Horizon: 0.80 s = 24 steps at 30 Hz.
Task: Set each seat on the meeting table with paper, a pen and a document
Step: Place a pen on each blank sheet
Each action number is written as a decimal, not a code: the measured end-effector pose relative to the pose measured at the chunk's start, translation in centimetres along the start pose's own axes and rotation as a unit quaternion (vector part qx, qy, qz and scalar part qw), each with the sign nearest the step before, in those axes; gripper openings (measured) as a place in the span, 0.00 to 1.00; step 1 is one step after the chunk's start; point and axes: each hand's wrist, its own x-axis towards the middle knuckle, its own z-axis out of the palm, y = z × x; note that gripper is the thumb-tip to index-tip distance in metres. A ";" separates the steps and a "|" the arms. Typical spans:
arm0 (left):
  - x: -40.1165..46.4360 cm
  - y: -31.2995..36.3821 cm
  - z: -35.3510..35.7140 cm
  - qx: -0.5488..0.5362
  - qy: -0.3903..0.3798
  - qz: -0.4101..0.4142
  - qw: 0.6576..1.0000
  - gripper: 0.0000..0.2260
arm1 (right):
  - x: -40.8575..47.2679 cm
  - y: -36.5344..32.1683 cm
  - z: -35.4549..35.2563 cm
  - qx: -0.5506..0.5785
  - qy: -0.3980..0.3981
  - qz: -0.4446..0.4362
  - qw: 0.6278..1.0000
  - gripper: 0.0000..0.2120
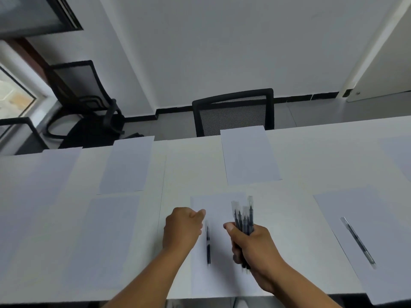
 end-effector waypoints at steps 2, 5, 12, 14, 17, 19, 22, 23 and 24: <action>-0.5 0.1 -1.0 -0.016 0.017 0.000 1.000 0.20 | -0.3 -0.3 0.4 -0.010 -0.013 -0.003 1.000 0.14; -1.5 0.0 -2.5 -0.031 0.031 0.000 0.999 0.19 | -0.4 -0.7 1.2 -0.023 -0.029 0.001 0.999 0.17; -3.7 -2.6 -6.8 -0.067 0.078 -0.021 0.994 0.19 | -0.7 -0.1 4.7 0.013 -0.076 0.025 0.997 0.09; -4.3 -3.6 -8.0 -0.069 0.090 -0.025 0.993 0.19 | -1.1 -0.1 6.0 0.019 -0.085 0.024 0.996 0.10; -5.0 -5.0 -9.6 -0.080 0.098 -0.034 0.991 0.19 | -1.4 0.1 7.9 0.018 -0.088 0.015 0.996 0.08; -5.4 -6.1 -10.8 -0.084 0.106 -0.034 0.990 0.19 | -1.6 0.3 9.5 0.008 -0.088 0.005 0.996 0.07; -6.0 -8.1 -13.1 -0.085 0.116 -0.033 0.989 0.20 | -2.4 0.5 12.4 0.001 -0.095 -0.003 0.995 0.06; -6.1 -8.6 -13.6 -0.083 0.117 -0.032 0.989 0.19 | -2.6 0.6 13.1 0.000 -0.099 -0.006 0.995 0.06; -6.3 -9.4 -14.4 -0.083 0.118 -0.032 0.989 0.19 | -2.9 0.8 14.2 -0.005 -0.101 -0.009 0.995 0.06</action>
